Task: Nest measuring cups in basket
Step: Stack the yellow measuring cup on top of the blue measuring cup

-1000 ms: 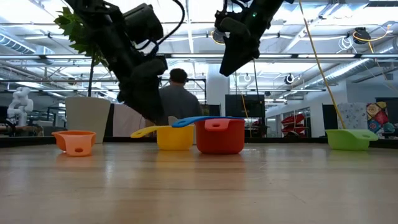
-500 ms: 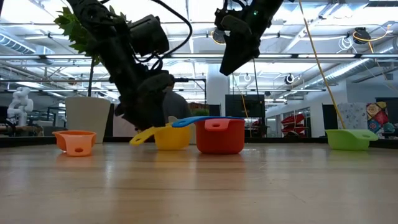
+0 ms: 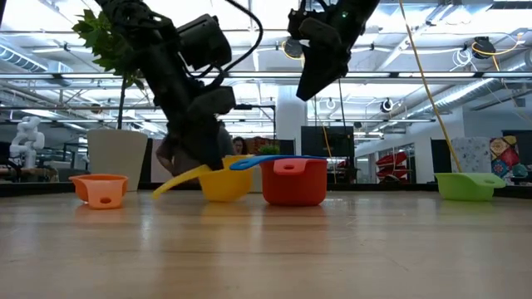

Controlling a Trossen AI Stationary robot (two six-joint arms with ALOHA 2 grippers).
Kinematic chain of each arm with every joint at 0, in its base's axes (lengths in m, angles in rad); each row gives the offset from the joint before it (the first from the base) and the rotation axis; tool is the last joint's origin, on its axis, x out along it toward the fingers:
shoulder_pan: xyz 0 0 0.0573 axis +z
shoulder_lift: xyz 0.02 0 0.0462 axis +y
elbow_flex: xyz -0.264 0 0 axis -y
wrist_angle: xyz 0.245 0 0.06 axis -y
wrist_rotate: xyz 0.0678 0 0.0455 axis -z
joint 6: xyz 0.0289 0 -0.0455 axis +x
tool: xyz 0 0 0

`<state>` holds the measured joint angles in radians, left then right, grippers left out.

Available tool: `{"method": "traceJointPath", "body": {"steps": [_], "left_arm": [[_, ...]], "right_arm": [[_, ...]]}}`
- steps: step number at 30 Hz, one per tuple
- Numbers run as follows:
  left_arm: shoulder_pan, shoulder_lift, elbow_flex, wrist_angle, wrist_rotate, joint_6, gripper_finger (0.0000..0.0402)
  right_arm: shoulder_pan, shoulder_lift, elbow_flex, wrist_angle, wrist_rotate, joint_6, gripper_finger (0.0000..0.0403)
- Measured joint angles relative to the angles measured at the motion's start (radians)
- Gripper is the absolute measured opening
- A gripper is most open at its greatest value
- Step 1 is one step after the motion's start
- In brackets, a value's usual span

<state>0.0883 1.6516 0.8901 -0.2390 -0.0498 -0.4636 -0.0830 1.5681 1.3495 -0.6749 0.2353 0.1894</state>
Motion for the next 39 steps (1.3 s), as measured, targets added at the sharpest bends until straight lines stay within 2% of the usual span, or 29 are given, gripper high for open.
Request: {"method": "traceJointPath", "body": {"steps": [5,9,24,33,39], "left_arm": [[0.000,0.000,0.029,-0.082,0.009,0.029,0.0015],[-0.004,-0.008,0.058,-0.136,0.009,0.043,0.0015],[-0.078,-0.014,0.312,-0.274,-0.005,0.021,0.0015],[-0.130,-0.011,0.329,-0.280,-0.086,-0.057,0.0015],[-0.130,0.046,0.330,-0.188,-0.092,-0.072,0.0015]], "right_arm": [[0.000,-0.004,0.000,-0.033,0.003,-0.023,0.0151],[0.000,-0.026,0.000,-0.051,0.053,-0.057,0.0151],[0.029,-0.144,0.000,-0.111,0.083,-0.032,0.0151],[0.091,-0.153,0.000,-0.111,0.134,-0.018,0.0151],[0.118,-0.152,-0.037,-0.037,0.135,-0.018,0.0151]]}}
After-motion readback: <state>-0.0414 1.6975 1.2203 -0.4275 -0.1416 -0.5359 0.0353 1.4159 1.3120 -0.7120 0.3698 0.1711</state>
